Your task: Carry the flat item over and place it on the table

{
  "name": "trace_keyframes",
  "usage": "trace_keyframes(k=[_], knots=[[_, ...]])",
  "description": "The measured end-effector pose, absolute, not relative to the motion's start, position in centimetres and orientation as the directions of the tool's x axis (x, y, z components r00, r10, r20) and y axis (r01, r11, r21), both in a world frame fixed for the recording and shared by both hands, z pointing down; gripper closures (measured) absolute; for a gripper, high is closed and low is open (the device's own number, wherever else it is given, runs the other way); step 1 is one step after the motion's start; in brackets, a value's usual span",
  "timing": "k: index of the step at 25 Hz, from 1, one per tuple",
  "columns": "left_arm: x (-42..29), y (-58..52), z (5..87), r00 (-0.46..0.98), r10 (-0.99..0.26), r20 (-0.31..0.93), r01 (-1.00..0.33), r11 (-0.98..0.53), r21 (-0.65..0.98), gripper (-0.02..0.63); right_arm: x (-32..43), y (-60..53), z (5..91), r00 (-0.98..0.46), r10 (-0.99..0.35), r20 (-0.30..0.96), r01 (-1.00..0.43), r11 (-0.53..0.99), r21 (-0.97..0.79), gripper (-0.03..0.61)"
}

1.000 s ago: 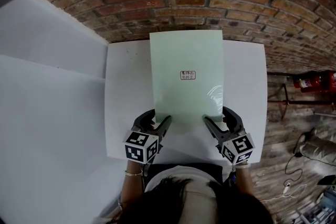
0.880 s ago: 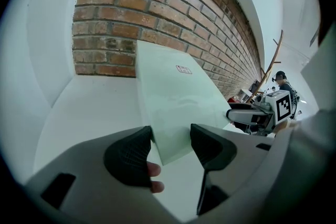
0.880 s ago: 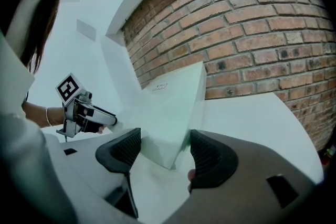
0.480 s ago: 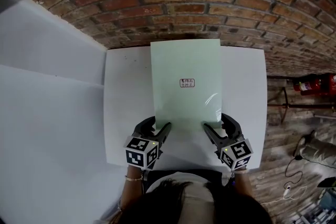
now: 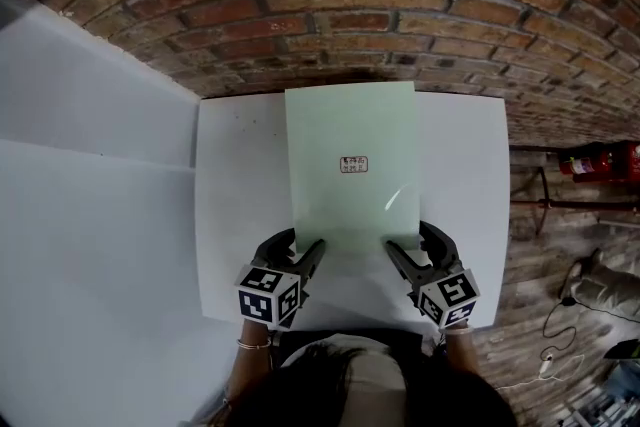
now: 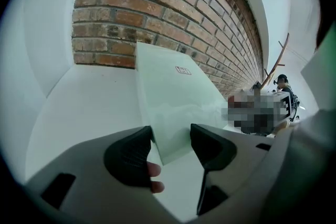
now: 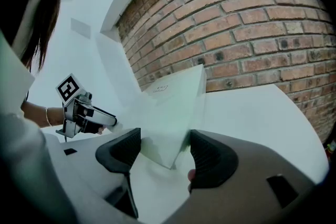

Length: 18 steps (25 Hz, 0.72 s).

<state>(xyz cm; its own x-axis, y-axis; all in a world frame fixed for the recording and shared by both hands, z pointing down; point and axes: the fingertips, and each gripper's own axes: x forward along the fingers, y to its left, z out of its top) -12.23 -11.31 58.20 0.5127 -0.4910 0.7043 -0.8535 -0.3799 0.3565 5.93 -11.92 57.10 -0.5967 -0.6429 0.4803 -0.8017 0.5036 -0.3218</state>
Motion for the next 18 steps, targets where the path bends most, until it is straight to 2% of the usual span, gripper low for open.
trace_keyframes(k=[18], knots=[[-12.3, -11.7, 59.5, 0.508, -0.465, 0.725, -0.857, -0.360, 0.369, 0.364, 5.8, -12.3, 58.6, -0.599, -0.618, 0.509, -0.800, 0.487, -0.351, 0.265]])
